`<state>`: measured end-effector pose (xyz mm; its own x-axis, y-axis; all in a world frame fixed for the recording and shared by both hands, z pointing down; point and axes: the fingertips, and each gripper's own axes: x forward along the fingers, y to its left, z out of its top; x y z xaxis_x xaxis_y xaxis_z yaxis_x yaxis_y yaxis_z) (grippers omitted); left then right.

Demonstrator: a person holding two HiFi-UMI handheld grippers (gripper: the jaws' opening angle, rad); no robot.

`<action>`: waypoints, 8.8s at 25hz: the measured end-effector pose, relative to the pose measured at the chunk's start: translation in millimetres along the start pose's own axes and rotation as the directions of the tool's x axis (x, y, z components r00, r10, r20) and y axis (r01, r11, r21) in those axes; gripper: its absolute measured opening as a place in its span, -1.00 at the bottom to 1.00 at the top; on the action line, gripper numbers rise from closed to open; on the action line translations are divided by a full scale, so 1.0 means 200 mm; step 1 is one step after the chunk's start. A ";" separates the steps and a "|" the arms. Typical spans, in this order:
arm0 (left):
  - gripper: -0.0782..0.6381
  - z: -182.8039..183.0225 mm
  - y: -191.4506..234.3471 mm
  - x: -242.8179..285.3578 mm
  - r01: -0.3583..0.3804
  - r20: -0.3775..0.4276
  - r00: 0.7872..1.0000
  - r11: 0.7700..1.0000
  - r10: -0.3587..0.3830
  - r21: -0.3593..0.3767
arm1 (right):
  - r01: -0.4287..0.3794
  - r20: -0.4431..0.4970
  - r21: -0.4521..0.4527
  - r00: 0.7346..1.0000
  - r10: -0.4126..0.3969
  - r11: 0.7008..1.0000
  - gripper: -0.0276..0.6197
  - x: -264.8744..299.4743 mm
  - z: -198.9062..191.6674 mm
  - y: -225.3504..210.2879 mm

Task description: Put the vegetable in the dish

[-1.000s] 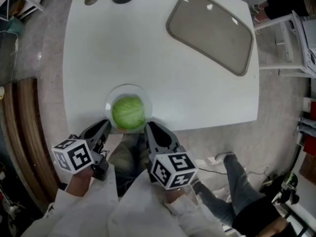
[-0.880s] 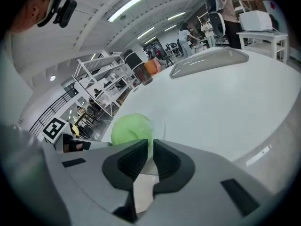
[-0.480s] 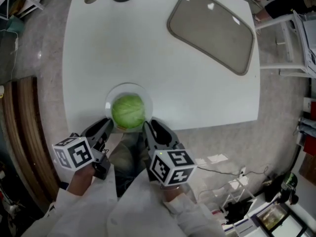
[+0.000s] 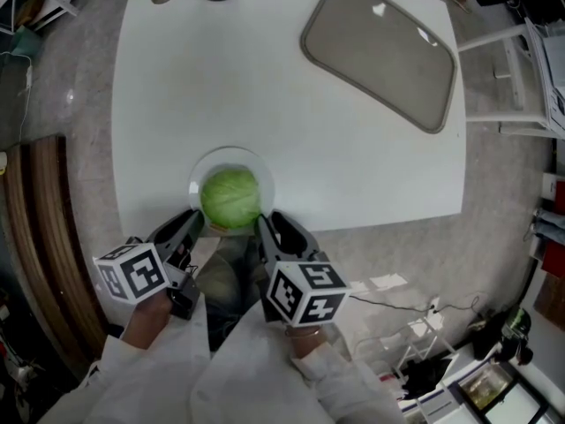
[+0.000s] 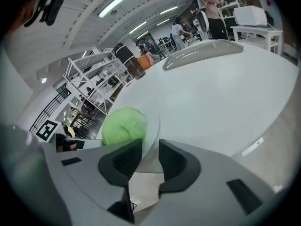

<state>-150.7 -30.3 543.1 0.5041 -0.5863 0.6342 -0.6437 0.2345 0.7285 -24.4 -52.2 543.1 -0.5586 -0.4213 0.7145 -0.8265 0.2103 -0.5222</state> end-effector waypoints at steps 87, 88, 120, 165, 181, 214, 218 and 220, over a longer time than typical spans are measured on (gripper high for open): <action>-0.63 -0.01 -0.35 0.02 0.080 -0.141 0.990 0.928 -0.030 0.364 | 0.031 0.133 0.193 0.989 -0.058 0.981 -0.73 -0.27 0.08 -0.08; -0.63 -0.01 -0.38 0.03 0.085 -0.146 0.989 0.925 -0.033 0.371 | 0.032 0.134 0.194 0.989 -0.059 0.980 -0.73 -0.29 0.10 -0.11; -0.63 0.59 -1.33 1.08 0.097 -0.105 0.993 0.880 -0.054 0.465 | 0.029 0.152 0.172 0.987 -0.055 0.985 -0.73 -0.30 1.38 -0.94; -0.63 0.81 -1.35 1.78 -0.040 -0.082 0.993 0.893 0.086 0.448 | 0.080 0.040 0.164 0.995 -0.088 0.983 -0.73 0.06 1.76 -1.42; -0.63 0.80 -1.35 1.77 -0.100 -0.025 0.991 0.865 0.129 0.492 | 0.116 0.044 0.114 0.992 -0.122 0.987 -0.73 0.05 1.75 -1.43; -0.66 0.38 -1.39 0.63 0.096 0.054 0.981 0.714 -0.185 0.694 | 0.086 0.519 -0.080 0.854 -0.033 0.993 -0.81 -0.69 1.20 -0.47; -0.70 0.30 -1.35 0.38 0.126 0.070 0.966 0.692 -0.248 0.711 | 0.058 0.576 -0.131 0.817 0.029 0.990 -0.86 -0.80 1.06 -0.25; -0.72 0.23 -1.34 0.26 0.138 0.077 0.957 0.673 -0.279 0.726 | 0.038 0.603 -0.144 0.795 0.057 0.989 -0.87 -0.86 0.97 -0.13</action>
<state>21.1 -160.0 368.3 0.6178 -0.6864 0.3836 -0.7821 -0.4861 0.3898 107.1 -155.8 344.0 -0.4497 -0.8554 0.2572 -0.8484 0.3190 -0.4224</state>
